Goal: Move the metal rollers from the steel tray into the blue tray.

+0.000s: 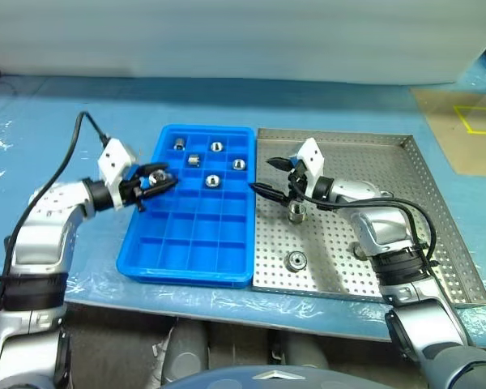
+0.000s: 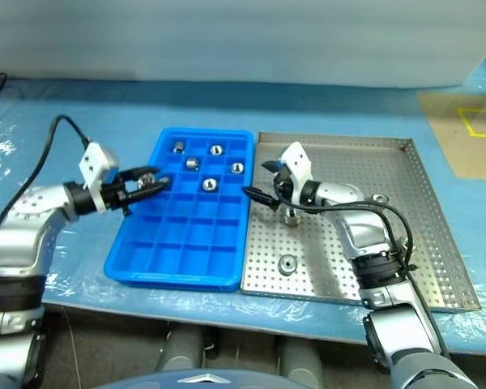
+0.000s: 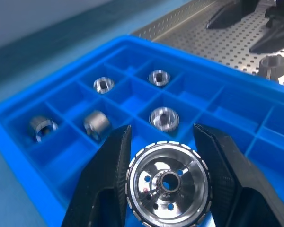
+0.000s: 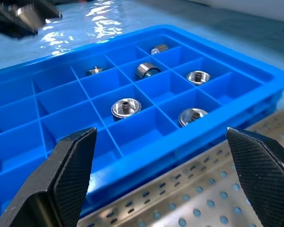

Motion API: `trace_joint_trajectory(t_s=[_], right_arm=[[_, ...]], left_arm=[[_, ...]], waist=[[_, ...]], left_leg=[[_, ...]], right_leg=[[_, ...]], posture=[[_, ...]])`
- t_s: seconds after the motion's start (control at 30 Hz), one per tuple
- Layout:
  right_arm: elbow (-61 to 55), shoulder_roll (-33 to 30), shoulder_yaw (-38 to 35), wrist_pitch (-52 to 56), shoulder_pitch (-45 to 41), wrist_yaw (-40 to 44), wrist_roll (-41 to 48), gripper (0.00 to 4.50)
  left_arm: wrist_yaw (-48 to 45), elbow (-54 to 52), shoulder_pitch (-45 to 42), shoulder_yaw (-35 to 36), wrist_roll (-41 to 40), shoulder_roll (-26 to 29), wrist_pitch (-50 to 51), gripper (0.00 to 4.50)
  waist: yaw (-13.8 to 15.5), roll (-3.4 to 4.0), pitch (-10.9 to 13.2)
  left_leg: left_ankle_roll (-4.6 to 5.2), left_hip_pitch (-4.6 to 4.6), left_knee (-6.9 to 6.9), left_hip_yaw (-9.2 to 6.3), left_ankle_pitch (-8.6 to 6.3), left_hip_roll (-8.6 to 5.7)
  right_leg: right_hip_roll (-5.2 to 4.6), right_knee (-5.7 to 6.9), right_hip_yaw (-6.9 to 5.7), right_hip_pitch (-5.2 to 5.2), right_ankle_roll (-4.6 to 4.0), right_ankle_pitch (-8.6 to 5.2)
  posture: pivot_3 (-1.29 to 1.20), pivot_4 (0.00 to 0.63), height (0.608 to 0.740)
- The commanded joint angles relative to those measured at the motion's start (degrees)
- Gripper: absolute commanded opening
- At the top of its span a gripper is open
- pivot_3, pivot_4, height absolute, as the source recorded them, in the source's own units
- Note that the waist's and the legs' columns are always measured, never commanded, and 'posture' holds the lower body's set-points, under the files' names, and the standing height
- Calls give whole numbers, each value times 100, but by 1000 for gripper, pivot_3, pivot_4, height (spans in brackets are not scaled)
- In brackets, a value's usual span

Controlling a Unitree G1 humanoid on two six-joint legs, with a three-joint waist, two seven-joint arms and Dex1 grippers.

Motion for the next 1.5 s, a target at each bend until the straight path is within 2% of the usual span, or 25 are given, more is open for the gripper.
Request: trace_joint_trajectory(t_s=[0.03,0.23,0.5,0.8,0.87,0.97,1.1,1.33,1.5], right_arm=[[-488,28,72,458,-21,548,525,4500],[-504,8,499,462,-61,959,313,4500],[-427,23,492,375,-45,982,191,4500],[-379,20,417,309,-34,894,103,4500],[-391,19,416,293,5,869,85,4500],[-415,6,399,288,59,842,64,4500],[-490,-21,346,316,115,772,68,4500],[-749,-278,70,465,239,667,156,4500],[-939,-437,-186,529,363,465,147,4500]], left_arm=[[217,-625,471,352,-273,171,154,1724],[367,-658,916,251,-282,271,50,1724],[432,-756,1401,115,-295,296,-40,1724],[308,-538,1434,-62,-262,450,-235,1724],[354,-428,1294,-59,-256,438,-286,2446],[452,-373,1003,-141,-236,425,-244,3279],[658,-347,406,-177,-379,210,-231,3279],[286,-505,-337,-602,-746,137,-2,3279],[63,212,-1088,-1237,-452,-261,-415,3279]], waist=[[24,0,0],[118,-1,-1],[121,-4,-2],[110,-5,-3],[113,-5,-3],[117,-6,-3],[118,-7,-4],[100,-8,-5],[102,-8,-6]], left_leg=[[-3,0,-1,-2,2,3],[-31,21,-26,-2,18,2],[-64,39,-57,-3,38,5],[-63,43,-59,-3,38,4],[-63,45,-58,-3,38,4],[-66,48,-58,-2,39,4],[-71,49,-53,-2,42,1],[-74,51,-50,-2,45,2],[-76,56,-46,0,46,1]], right_leg=[[2,4,-1,-1,-1,0],[6,4,6,2,0,-2],[14,12,10,-3,-8,-6],[15,14,13,-3,-11,-8],[15,15,14,-2,-11,-8],[15,24,14,-2,-12,-8],[13,32,16,0,-12,-8],[16,41,19,-3,-14,-9],[15,48,21,1,-16,-10]], posture=[[115,150,740],[135,150,740],[139,150,740],[123,150,740],[118,150,740],[108,150,740],[89,150,740],[15,150,740],[-52,150,740]])
